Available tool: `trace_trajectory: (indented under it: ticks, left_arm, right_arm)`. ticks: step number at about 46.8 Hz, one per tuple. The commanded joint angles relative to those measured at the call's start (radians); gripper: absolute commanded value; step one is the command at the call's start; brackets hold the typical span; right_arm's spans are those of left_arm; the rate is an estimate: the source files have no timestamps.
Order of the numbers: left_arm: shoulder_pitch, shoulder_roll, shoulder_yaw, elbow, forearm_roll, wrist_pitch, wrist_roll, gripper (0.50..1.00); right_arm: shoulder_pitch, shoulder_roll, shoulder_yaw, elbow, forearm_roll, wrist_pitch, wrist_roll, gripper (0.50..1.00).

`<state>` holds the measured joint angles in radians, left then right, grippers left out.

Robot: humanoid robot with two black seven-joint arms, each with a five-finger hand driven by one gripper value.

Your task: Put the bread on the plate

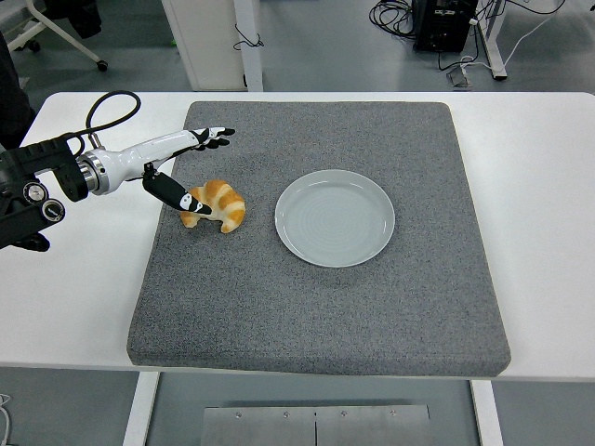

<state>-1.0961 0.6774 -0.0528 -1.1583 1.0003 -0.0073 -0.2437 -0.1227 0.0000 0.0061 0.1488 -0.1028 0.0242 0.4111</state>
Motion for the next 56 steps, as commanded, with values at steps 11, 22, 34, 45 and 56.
trace_trajectory:
  ticks: [11, 22, 34, 45, 56]
  left_arm:
    - [0.004, -0.006, 0.080, 0.000, 0.072, 0.113, -0.012, 0.930]
    - [0.005, -0.038, 0.110, 0.002, 0.106, 0.191, -0.016, 0.913]
    - [0.013, -0.078, 0.134, 0.016, 0.121, 0.233, -0.009, 0.893]
    - [0.013, -0.081, 0.140, 0.025, 0.139, 0.233, -0.011, 0.893]
    - [0.015, -0.082, 0.149, 0.055, 0.147, 0.236, -0.014, 0.892]
  right_arm:
    - [0.000, 0.000, 0.000, 0.000, 0.000, 0.000, 0.000, 1.000]
    - [0.000, 0.000, 0.000, 0.000, 0.000, 0.000, 0.000, 1.000]
    - [0.000, 0.000, 0.000, 0.000, 0.000, 0.000, 0.000, 1.000]
    - [0.000, 0.000, 0.000, 0.000, 0.000, 0.000, 0.000, 1.000]
    - [0.000, 0.000, 0.000, 0.000, 0.000, 0.000, 0.000, 1.000]
